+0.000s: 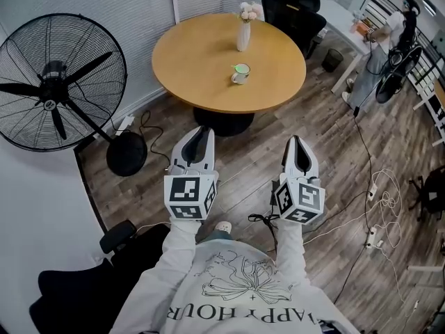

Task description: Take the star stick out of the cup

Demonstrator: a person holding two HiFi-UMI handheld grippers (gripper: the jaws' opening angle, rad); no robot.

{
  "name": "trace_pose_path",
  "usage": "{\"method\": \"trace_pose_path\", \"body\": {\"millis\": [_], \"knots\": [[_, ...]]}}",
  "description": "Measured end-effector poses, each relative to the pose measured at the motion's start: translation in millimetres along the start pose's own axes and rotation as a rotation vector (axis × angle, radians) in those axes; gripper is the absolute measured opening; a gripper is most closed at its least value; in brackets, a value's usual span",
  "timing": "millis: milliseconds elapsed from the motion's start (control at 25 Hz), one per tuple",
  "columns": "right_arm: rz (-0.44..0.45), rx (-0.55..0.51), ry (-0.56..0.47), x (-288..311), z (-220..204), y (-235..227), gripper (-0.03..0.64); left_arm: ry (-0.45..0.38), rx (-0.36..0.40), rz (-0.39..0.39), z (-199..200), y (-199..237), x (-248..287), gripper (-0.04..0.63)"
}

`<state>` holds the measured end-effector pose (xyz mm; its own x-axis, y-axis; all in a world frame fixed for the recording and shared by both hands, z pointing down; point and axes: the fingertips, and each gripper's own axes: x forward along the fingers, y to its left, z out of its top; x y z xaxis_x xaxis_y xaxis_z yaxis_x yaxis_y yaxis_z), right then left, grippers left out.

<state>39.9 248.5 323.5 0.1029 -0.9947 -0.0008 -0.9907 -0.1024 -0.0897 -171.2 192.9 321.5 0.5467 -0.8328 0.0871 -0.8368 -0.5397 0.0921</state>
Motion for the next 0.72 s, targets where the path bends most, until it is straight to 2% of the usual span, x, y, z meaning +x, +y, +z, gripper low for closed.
{"method": "trace_pose_path", "body": {"millis": [320,720], "knots": [[0.006,0.002,0.012,14.2,-5.8,15.7,0.011,0.015,-0.009,0.0,-5.2,17.0,7.1,0.051],[0.009,0.009,0.026,29.8,-11.0,11.9,0.011,0.036,-0.015,0.003,-11.5,22.3,23.2,0.061]]}}
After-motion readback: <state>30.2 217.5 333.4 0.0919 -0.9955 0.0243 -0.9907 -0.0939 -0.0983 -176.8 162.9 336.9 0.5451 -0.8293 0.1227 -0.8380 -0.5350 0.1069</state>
